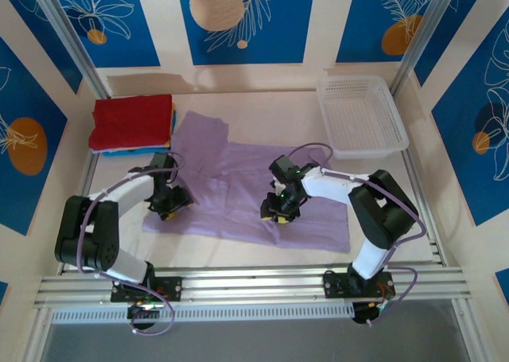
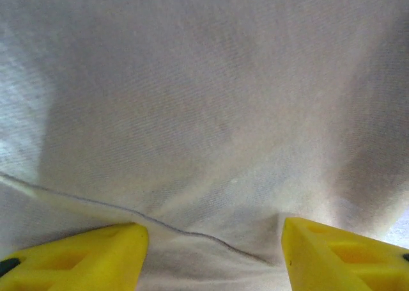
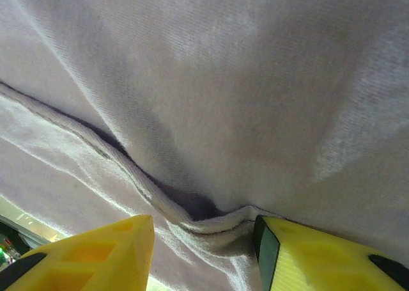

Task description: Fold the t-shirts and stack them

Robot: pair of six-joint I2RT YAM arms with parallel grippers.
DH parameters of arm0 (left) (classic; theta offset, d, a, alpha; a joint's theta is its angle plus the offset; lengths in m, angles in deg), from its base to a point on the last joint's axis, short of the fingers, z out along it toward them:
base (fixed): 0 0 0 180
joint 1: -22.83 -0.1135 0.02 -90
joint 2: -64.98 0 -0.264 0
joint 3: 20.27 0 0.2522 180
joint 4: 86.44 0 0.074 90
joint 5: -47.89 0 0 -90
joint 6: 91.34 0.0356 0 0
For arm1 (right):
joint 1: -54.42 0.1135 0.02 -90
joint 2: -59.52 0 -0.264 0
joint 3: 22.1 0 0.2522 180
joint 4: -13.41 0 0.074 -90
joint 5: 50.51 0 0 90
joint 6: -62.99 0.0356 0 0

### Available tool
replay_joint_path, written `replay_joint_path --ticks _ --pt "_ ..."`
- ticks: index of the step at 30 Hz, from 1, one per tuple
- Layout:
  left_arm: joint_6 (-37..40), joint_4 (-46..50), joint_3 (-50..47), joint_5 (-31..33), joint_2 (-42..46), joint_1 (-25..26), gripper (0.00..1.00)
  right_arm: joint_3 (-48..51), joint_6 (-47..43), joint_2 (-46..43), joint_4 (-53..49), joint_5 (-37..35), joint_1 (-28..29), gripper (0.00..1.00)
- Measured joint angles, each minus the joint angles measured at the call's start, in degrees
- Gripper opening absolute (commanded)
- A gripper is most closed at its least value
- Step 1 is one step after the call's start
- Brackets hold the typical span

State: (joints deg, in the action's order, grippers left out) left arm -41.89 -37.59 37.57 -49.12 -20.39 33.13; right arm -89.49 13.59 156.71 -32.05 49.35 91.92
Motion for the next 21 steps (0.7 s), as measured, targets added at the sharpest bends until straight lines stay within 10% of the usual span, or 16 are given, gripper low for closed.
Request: replay_joint_path --ticks 9,21 --pt "0.4 8.3 0.8 2.3 7.4 0.0 0.62 3.0 -0.1 -5.1 -1.0 2.1 -0.6 0.48" --pt "7.4 15.3 35.5 6.1 -10.4 0.1 0.57 -10.4 -7.5 -11.0 -11.8 -2.9 -10.7 0.47"
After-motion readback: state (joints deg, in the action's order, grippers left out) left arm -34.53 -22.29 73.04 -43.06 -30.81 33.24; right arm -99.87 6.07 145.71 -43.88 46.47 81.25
